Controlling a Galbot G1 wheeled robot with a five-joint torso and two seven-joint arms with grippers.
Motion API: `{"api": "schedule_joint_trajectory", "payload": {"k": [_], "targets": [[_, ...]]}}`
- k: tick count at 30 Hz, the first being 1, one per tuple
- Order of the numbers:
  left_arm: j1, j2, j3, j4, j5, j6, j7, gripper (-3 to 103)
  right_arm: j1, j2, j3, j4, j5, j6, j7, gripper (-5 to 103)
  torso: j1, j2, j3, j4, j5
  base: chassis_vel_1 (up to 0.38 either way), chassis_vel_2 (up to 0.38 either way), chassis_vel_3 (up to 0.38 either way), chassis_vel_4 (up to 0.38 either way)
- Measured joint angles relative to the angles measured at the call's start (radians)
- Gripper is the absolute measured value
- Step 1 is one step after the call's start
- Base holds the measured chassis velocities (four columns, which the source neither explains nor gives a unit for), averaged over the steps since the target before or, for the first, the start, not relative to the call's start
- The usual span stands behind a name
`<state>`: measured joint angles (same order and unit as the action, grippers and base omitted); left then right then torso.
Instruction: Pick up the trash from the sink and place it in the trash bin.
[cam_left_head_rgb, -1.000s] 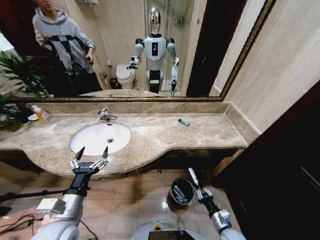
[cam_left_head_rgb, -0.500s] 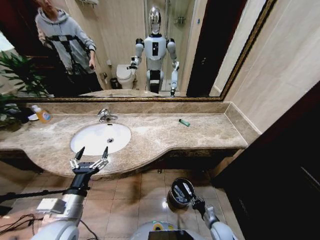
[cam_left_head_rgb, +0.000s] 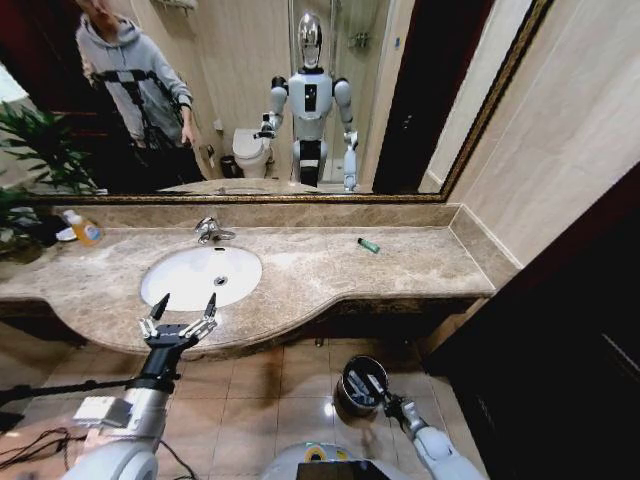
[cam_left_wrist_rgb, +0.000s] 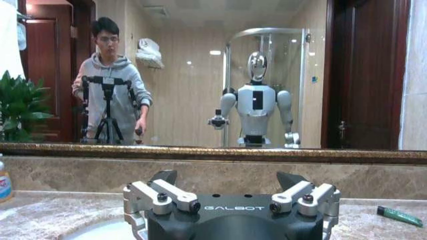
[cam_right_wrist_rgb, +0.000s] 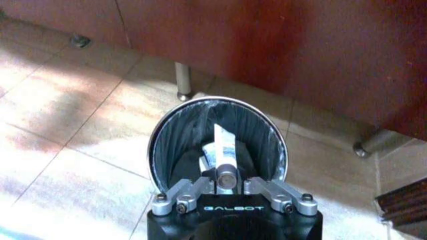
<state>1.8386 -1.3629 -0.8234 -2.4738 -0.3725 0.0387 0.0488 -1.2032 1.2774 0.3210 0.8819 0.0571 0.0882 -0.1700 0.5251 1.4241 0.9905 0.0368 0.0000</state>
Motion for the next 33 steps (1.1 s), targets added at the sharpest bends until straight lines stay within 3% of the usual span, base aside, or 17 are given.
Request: {"api": "schedule_joint_trajectory", "payload": {"k": [19, 21, 27, 30, 32, 33], "targets": [[0.000, 0.000, 0.000, 0.000, 0.000, 0.000, 0.000, 100, 0.071, 0.035, 0.012, -0.124, -0.033, 0.051, 0.005, 15, 0.000, 0.000, 0.000, 0.0000, 0.0000, 0.000, 0.000, 0.000, 0.000], [0.000, 0.000, 0.000, 0.000, 0.000, 0.000, 0.000, 100, 0.071, 0.036, 0.011, -0.124, -0.029, 0.052, 0.004, 26, 0.000, 0.000, 0.000, 0.0000, -0.0001, 0.000, 0.000, 0.000, 0.000], [0.000, 0.000, 0.000, 0.000, 0.000, 0.000, 0.000, 100, 0.067, 0.039, 0.011, -0.119, -0.016, 0.054, 0.006, 42, 0.000, 0.000, 0.000, 0.0001, 0.0000, 0.000, 0.000, 0.000, 0.000], [0.000, 0.000, 0.000, 0.000, 0.000, 0.000, 0.000, 100, 0.054, 0.033, 0.011, -0.105, -0.004, 0.056, 0.006, 58, 0.000, 0.000, 0.000, 0.0001, -0.0001, 0.000, 0.000, 0.000, 0.000], [0.000, 0.000, 0.000, 0.000, 0.000, 0.000, 0.000, 100, 0.049, 0.030, 0.011, -0.100, 0.000, 0.057, 0.006, 58, 0.000, 0.000, 0.000, 0.0000, -0.0001, 0.000, 0.000, 0.000, 0.000], [0.000, 0.000, 0.000, 0.000, 0.000, 0.000, 0.000, 100, 0.044, 0.028, 0.012, -0.095, 0.003, 0.058, 0.006, 64, 0.000, 0.000, 0.000, 0.0000, 0.0000, 0.000, 0.000, 0.000, 0.000]]}}
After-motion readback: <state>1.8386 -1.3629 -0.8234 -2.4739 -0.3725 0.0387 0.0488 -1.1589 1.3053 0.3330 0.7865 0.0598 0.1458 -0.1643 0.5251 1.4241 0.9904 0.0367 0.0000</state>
